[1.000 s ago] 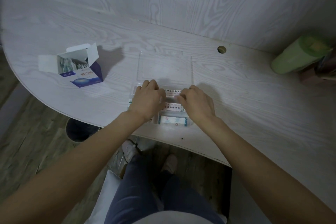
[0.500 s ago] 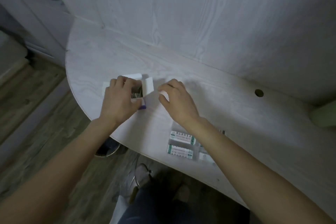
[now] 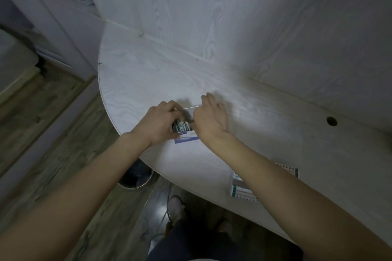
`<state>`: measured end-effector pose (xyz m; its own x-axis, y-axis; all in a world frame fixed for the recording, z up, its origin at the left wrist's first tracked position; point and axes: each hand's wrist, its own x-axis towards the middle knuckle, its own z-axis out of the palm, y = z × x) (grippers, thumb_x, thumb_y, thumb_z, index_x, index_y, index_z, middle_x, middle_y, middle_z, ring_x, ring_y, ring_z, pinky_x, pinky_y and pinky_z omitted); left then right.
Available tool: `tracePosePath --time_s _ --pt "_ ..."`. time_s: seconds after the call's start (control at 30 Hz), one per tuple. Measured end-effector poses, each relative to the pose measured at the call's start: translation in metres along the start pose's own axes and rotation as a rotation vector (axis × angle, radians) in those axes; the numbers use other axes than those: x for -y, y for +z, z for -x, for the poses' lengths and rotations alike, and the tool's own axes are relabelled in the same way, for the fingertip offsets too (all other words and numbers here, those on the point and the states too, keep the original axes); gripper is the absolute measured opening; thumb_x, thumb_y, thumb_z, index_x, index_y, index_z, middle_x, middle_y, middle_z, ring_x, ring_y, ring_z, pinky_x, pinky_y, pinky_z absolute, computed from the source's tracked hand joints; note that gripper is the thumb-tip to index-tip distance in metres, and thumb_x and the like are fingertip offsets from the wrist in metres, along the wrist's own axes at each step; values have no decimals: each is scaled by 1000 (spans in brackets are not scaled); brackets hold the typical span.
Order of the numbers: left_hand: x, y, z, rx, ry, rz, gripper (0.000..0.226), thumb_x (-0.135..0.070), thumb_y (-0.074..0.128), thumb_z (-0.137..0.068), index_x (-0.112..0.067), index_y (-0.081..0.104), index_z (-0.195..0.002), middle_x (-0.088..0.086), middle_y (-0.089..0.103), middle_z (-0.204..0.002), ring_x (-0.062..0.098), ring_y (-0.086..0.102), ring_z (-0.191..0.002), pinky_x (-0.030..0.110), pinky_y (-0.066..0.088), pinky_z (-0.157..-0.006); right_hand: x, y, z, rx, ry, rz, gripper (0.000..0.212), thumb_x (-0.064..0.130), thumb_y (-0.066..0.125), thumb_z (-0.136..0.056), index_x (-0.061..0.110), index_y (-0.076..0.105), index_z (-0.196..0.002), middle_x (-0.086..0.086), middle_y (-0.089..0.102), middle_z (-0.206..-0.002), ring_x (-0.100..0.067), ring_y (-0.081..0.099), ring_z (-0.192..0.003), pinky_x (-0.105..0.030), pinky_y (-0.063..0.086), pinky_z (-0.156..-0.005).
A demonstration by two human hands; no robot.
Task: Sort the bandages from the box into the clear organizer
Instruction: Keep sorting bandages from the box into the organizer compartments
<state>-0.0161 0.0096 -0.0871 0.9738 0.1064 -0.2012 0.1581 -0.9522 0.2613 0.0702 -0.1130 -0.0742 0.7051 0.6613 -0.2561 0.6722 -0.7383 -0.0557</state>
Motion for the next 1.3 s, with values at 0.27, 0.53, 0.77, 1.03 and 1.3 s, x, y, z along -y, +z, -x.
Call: tracePosePath --time_s 0.27,0.53,0.77,1.03,1.3 --pt "5 -1 -6 5 34 21 47 -33 76 -74 -23 62 -117 -4 43 -131 19 41 -114 29 34 -89 15 -1 -13 177 102 -44 30 17 53 -89 18 57 -119 -8 42 -134 -24 26 -132 -37 26 -105" --pt "9 4 -5 -7 31 166 41 -21 81 -71 -14 67 -109 0 46 -128 21 41 -111 24 36 -91 6 7 -10 101 87 -101 30 14 53 -91 10 58 -120 -9 43 -132 -24 30 -130 -34 30 -101" --pt "10 5 -7 -6 24 192 37 -20 81 -71 -12 67 -105 0 45 -128 20 40 -112 12 27 -83 6 12 -10 59 79 -84 29 16 57 -88 10 61 -116 -9 47 -130 -25 35 -127 -34 29 -103" --pt "9 6 -5 -10 13 202 41 -19 81 -72 -11 66 -109 3 43 -133 21 40 -115 16 29 -90 -13 -7 -1 -106 42 -260 21 22 60 -88 4 68 -96 -6 48 -130 -23 35 -124 -27 31 -93" --pt "-2 -4 -3 -62 -122 523 55 -23 79 -76 -15 56 -125 2 53 -130 19 49 -119 16 33 -88 -30 -32 7 -115 156 -506 45 9 53 -85 12 25 -50 0 31 -49 -13 27 -48 -25 16 -43"
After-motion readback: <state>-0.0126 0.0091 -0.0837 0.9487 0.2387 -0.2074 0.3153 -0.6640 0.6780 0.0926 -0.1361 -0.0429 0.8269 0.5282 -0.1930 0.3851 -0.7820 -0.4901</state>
